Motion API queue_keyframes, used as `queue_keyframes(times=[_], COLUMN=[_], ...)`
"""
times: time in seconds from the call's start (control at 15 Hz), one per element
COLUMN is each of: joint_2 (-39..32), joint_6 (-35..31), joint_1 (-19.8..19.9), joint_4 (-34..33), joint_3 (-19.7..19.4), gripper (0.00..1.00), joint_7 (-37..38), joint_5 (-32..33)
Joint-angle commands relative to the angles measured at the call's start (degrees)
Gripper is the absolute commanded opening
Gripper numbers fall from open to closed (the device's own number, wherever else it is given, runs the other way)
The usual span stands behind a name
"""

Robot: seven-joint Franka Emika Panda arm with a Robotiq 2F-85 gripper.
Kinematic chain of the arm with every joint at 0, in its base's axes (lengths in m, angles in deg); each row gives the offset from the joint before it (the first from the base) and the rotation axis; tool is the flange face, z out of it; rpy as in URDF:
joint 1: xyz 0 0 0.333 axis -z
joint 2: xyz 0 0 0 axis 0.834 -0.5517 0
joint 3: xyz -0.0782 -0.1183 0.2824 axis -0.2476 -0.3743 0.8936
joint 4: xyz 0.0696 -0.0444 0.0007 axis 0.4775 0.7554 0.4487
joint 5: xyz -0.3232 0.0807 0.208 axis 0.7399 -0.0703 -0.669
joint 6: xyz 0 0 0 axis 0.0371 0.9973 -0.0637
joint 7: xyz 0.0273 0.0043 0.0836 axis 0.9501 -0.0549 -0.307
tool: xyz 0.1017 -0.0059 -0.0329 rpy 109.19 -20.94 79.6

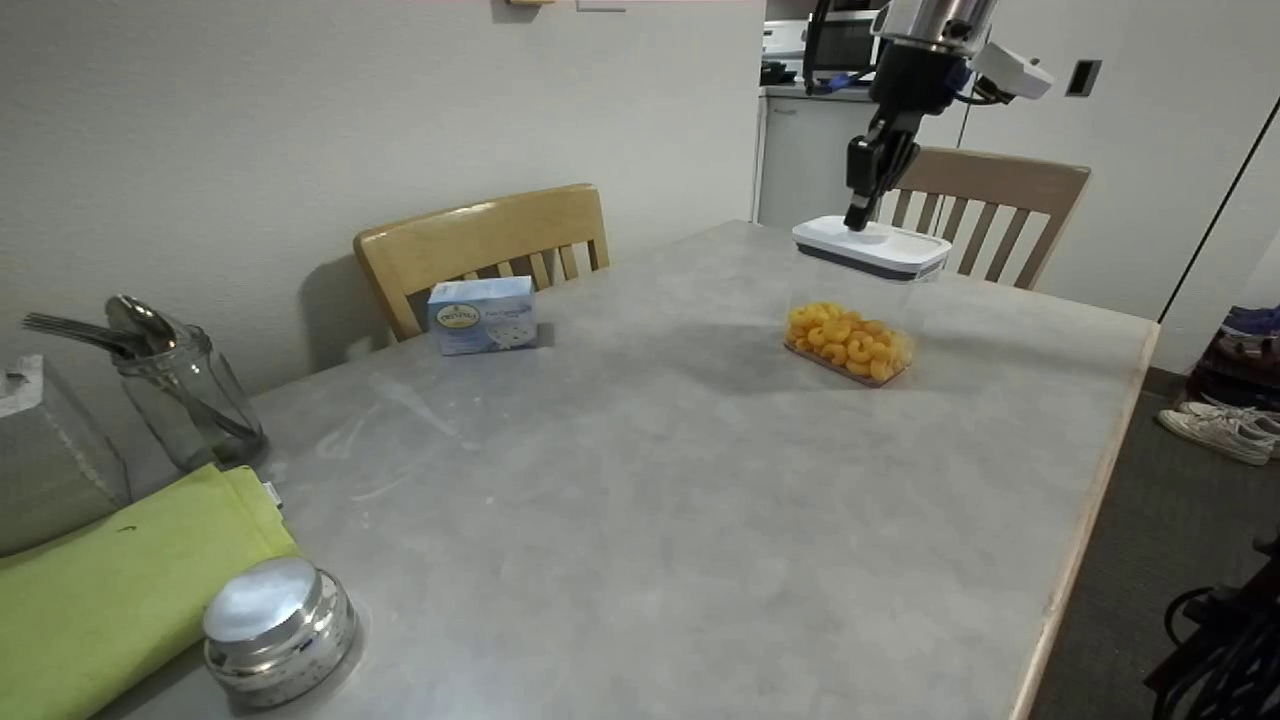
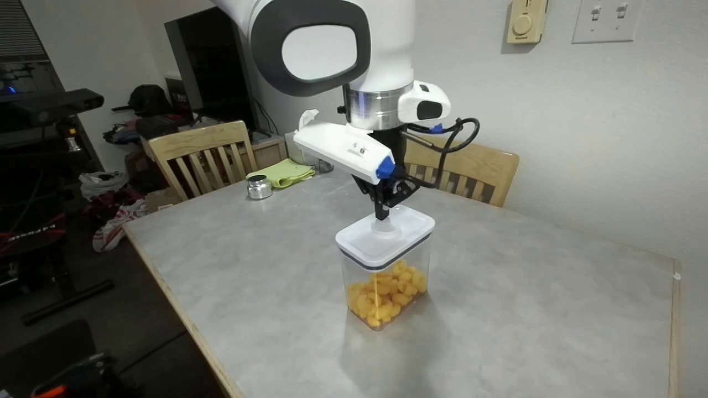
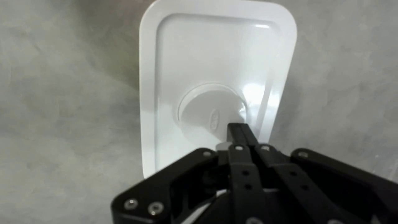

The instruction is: Put the white lid on top of the food container

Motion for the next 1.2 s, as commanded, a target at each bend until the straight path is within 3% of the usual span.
queue_keyframes(times=[0.0,1.13], joint_2=[0.35,-1.41], joint_6=[-1.15,-1.76], joint_1=[-0.1,0.1], joint_4=[1.17,2.8], joint_3=[-0.23,-0.95], gripper=[0.0,0.0], joint_7=[-0.26,1.57], joint_5=[0.2,0.15])
